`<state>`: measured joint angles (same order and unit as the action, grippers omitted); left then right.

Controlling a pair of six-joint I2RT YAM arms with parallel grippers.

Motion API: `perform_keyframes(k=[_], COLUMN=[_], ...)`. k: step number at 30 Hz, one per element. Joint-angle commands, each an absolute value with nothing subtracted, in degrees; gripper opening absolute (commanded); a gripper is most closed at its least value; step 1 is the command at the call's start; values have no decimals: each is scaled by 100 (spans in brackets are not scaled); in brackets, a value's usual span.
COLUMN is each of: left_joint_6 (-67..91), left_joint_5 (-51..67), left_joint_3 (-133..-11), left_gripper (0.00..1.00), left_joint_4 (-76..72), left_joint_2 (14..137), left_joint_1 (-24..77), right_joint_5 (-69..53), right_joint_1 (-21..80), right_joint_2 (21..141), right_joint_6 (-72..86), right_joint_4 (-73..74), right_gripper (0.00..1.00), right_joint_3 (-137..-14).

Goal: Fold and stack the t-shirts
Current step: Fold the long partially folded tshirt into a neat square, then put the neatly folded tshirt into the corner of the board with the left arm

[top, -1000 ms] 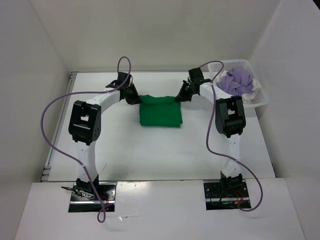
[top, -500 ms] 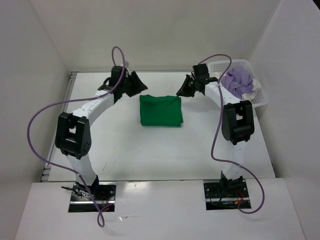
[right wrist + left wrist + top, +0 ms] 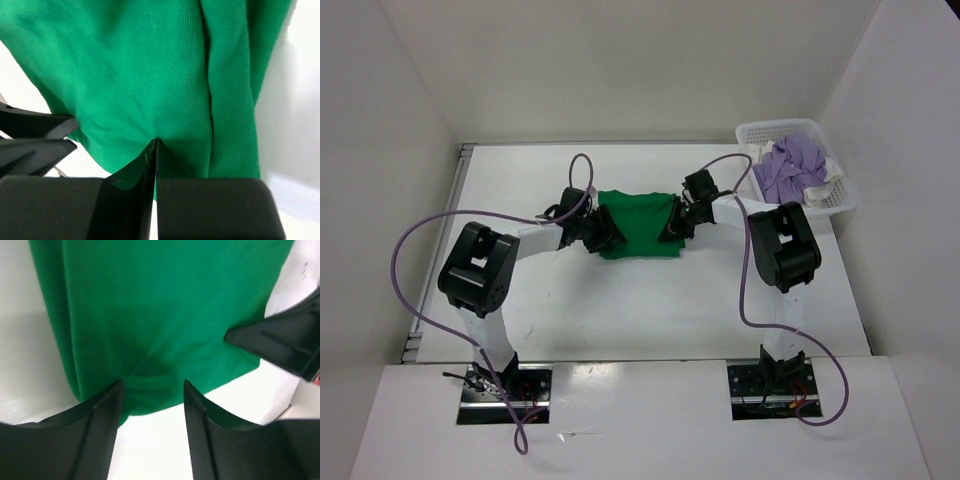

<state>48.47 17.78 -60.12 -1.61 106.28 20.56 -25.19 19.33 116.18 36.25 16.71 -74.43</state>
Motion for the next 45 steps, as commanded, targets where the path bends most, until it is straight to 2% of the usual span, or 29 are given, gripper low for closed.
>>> perform_keyframes(k=[1,3,5,7,8,9,12,15,19,20,21,23,32,34,35,38,41,45], left_joint_6=[4834,4834,4720,4581,4518,4431,4237,4236,4113,4052,4052,4052,4192,4403,4534,4605,4431,4315], left_joint_5=[1635,1635,1548,1311,1170,1030,782,844,993,993,993,993,1441,1687,1809,1811,1583,1354], left_joint_3=[-5599,-5546,-5476,-5476,-5476,-5476,-5528,-5598,-5984,-6151,-6205,-6319,-6986,-7040,-7171,-7539,-8417,-9394], left_gripper=[60,63,71,78,86,89,92,93,76,69,67,64,64,55,42,21,14,11], left_joint_4=[-422,-343,-115,52,122,262,386,264,105,27,-35,-175,-623,-877,-940,-888,-476,34], left_joint_2=[10380,10257,10012,9590,9450,9196,9062,9323,10132,10430,10554,10861,12065,12294,12348,12410,12410,12463], left_joint_1=[2065,2065,1926,1855,1854,1802,1574,1441,1441,1441,1441,1441,1441,1441,1441,1441,1442,916], right_joint_5=[-2417,-2417,-2469,-2470,-2470,-2470,-2531,-2531,-2531,-2601,-2654,-2654,-2654,-2654,-2654,-2654,-2654,-2654], right_joint_1=[1898,1898,1898,1898,1898,1898,1898,1898,1898,1898,1898,1898,1846,1846,1846,1793,1793,1793], right_joint_2=[11742,11742,11655,11409,11321,11120,10760,10382,9784,9652,9337,8993,7762,7647,7646,7585,7585,7532], right_joint_6=[3577,3577,3577,3516,3516,3463,3401,3401,3401,3401,3471,3541,3717,3718,3718,3771,3823,3823], right_joint_4=[1318,1318,1371,1502,1555,1556,1705,1828,1828,1889,1890,1890,2021,2021,2021,1960,1907,1907], right_gripper=[4,3,4,9,16,19,32,37,37,37,37,39,40,40,40,40,40,40], right_joint_3=[-7374,-7374,-7444,-7505,-7575,-7576,-7629,-7629,-7243,-7181,-7015,-6821,-5881,-5802,-5731,-5582,-5459,-5336])
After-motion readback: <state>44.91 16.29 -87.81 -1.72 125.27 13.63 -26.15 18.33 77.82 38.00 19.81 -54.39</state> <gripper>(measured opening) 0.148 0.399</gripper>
